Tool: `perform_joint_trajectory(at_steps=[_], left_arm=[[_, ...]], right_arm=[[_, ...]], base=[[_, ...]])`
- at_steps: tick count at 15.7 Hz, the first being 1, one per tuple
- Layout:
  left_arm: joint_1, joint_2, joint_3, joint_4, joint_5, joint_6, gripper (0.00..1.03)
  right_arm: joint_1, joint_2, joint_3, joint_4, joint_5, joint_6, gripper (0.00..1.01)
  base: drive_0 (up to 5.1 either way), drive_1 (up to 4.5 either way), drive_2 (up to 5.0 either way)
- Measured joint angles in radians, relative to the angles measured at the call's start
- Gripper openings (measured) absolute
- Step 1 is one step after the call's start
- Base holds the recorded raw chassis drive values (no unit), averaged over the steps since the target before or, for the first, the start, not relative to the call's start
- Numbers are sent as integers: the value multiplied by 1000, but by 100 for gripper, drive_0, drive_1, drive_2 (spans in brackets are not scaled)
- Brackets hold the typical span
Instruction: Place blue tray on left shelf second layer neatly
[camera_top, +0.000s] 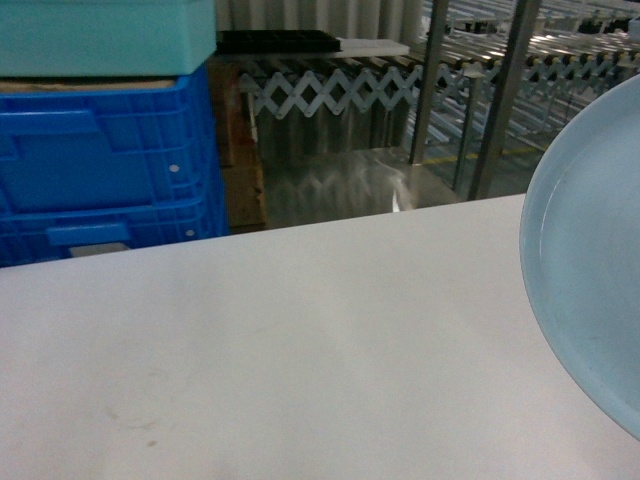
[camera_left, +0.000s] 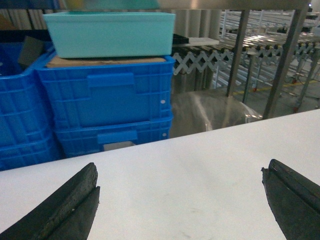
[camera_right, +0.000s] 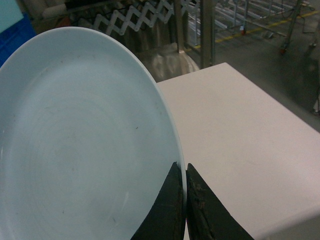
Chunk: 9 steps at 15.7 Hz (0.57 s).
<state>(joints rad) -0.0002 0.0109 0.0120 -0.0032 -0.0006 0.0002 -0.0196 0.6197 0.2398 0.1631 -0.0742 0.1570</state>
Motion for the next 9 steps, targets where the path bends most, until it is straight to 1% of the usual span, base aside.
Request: perform_joint_trajectory(at_steps=[4, 6, 7, 9], left_arm=[[0, 0, 0, -2, -3, 0, 98], [0, 0, 0, -1, 6, 0, 98], [0, 0, 0, 0, 6, 0, 98], [0, 0, 0, -1, 1, 0, 98]], right_arm=[[0, 0, 0, 0, 0, 0, 2], [0, 0, 0, 0, 2, 0, 2], [-2, 0, 0, -5, 15, 0, 2], [0, 0, 0, -3, 3, 0, 2]], base=[[323, -423, -423], [328, -418, -418], [-133, -133, -133], [-156, -156, -156]])
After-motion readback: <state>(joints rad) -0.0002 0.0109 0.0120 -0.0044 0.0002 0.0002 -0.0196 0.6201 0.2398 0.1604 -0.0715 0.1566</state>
